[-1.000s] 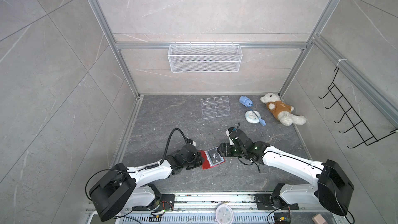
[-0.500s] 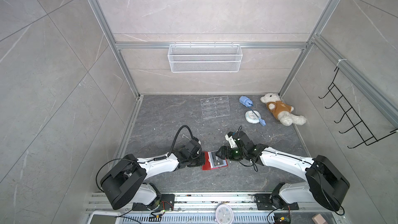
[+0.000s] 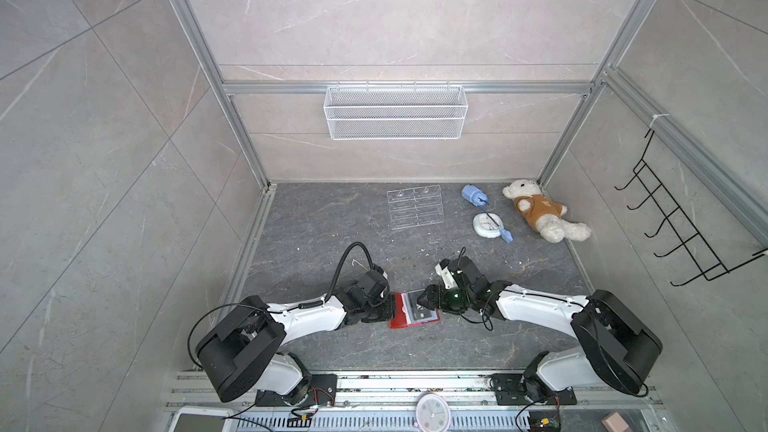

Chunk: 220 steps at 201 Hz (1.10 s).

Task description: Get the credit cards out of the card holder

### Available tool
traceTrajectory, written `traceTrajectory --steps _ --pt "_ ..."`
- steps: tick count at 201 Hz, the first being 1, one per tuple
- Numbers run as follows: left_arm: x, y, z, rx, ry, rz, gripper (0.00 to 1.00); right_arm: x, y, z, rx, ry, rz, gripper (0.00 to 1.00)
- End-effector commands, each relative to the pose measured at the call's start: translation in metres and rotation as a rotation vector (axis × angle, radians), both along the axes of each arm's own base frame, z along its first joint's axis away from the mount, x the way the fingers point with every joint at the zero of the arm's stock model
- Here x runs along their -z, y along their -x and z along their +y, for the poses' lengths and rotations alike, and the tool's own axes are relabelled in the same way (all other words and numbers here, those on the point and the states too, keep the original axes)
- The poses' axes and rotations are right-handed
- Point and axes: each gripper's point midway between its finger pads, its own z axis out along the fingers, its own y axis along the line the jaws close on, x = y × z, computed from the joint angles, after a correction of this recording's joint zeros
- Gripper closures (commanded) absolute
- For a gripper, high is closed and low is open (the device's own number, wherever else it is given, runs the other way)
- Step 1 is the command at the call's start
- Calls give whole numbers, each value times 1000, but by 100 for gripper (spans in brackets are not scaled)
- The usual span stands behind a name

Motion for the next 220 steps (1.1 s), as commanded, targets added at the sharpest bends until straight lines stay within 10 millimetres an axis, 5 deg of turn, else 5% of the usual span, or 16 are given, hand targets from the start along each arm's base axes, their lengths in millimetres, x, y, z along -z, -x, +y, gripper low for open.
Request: traceTrajectory --steps 1,63,167,220 --pt "4 5 1 25 -3 13 100 12 2 -3 10 11 28 23" --pt "8 6 2 17 0 16 100 18 8 2 0 -26 52 25" --pt "3 4 -5 20 36 7 100 -1 11 27 -59 -126 44 27" --pt "2 3 -4 18 37 4 100 -12 7 21 -52 -74 10 27"
